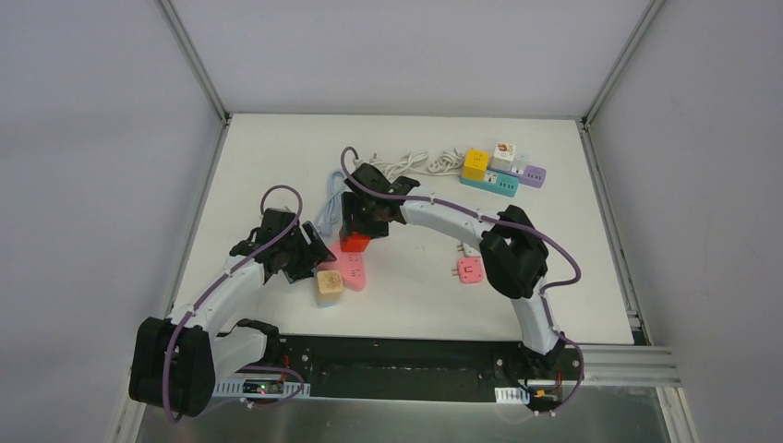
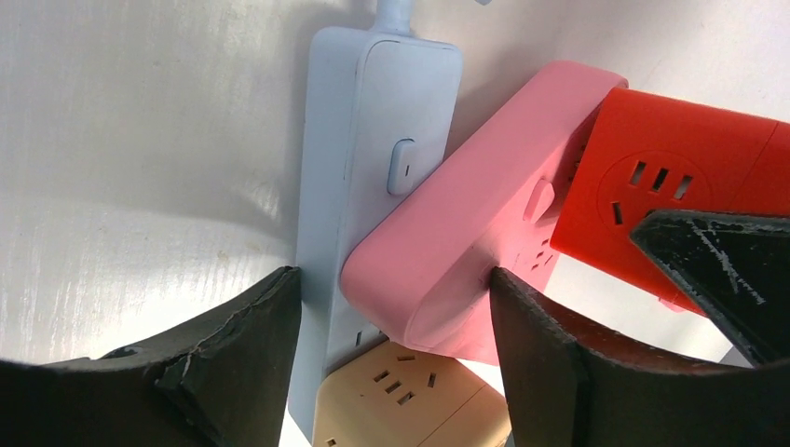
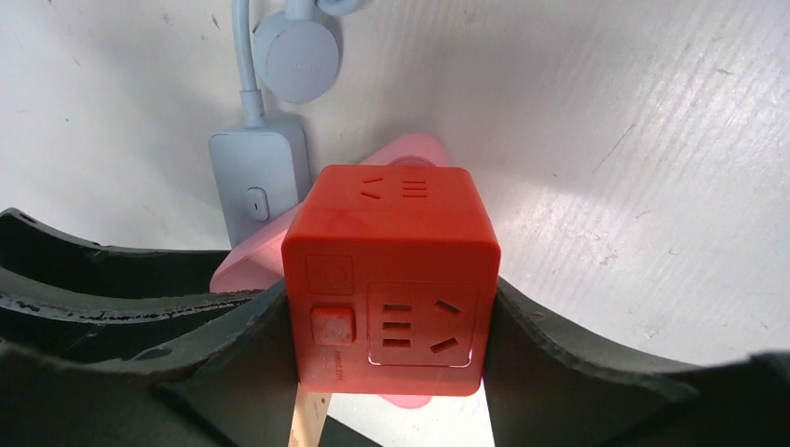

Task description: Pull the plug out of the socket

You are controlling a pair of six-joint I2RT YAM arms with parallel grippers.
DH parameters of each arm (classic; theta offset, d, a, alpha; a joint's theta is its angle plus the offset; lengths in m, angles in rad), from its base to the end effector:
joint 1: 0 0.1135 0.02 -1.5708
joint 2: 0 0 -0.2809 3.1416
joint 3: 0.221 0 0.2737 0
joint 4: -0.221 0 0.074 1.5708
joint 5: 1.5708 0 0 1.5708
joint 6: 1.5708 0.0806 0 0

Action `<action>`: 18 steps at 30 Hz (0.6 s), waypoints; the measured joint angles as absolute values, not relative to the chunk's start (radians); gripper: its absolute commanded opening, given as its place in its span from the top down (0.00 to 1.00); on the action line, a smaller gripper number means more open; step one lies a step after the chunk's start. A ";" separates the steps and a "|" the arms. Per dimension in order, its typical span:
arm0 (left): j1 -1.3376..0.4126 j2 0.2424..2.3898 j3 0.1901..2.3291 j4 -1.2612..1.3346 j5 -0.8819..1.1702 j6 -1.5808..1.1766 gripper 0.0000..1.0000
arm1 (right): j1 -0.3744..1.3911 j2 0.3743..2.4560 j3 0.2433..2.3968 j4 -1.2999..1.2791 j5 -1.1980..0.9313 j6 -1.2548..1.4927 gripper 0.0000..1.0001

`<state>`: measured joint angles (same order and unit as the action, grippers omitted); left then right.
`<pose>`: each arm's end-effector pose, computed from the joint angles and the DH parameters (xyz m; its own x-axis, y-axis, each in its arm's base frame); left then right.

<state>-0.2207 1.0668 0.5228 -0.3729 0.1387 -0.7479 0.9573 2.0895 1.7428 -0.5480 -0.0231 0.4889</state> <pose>0.2293 -0.0629 0.1505 -0.7710 -0.5173 -0.3713 -0.3076 0.8131 -0.4941 0.3022 0.4324 0.2026 -0.7843 -0.2983 -0.5440 -0.5181 0.7973 0.3098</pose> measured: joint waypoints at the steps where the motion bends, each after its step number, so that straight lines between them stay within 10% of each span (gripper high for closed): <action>1: -0.221 1.067 0.523 -0.370 0.140 -0.748 0.65 | 0.949 2.082 1.731 -0.541 -0.040 0.493 1.00; 18: -0.221 1.081 0.528 -0.363 0.151 -0.746 0.68 | 0.939 2.043 1.694 -0.525 -0.039 0.494 1.00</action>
<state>-0.2211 1.0809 0.5278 -0.3626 0.1509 -0.7464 0.9394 2.0426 1.6936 -0.5251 -0.0391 0.4942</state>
